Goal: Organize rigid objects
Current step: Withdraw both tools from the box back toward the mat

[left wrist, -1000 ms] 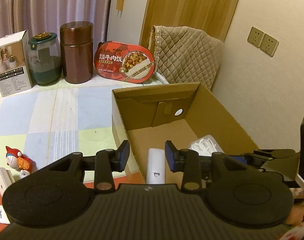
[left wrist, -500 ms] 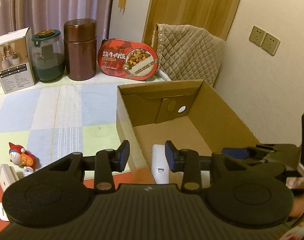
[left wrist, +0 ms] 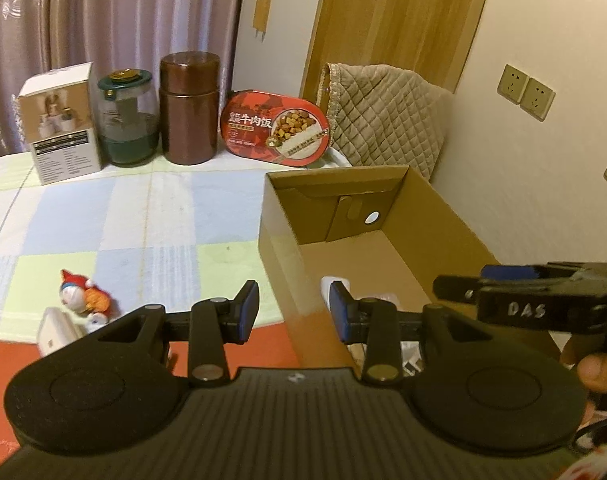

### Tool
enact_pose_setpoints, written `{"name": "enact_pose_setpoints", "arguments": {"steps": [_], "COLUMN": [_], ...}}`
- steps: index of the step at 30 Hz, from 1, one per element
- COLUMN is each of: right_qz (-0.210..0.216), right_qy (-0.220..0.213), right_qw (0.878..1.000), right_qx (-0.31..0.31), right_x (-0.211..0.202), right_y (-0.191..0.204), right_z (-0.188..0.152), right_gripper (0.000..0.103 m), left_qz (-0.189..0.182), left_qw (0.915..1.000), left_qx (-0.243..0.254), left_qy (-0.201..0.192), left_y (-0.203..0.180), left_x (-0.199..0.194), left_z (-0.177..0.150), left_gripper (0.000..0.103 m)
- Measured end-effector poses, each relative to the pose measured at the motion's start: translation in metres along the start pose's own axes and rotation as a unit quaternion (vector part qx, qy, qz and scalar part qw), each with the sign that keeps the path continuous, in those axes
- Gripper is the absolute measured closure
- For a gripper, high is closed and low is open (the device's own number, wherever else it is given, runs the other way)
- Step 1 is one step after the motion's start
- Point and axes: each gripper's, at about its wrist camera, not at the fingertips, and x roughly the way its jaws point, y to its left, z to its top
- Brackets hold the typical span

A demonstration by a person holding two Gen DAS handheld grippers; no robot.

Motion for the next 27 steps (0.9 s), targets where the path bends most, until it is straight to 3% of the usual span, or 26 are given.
{"name": "enact_pose_setpoints", "arguments": {"steps": [18, 27], "right_qz": [0.053, 0.066], "right_qy": [-0.037, -0.035], "right_qw": [0.998, 0.997], "right_qx": [-0.012, -0.018], "right_x": [-0.083, -0.095], "right_y": [0.083, 0.108], "right_z": [-0.033, -0.053], "right_gripper": [0.028, 0.024], "left_qz": [0.022, 0.045], "left_qw": [0.9997, 0.9985], "left_qx": [-0.005, -0.030], "left_qy": [-0.004, 0.005], "left_y": [0.030, 0.070], "left_x": [-0.096, -0.125], "left_z": [-0.060, -0.109], "left_gripper": [0.069, 0.057]}}
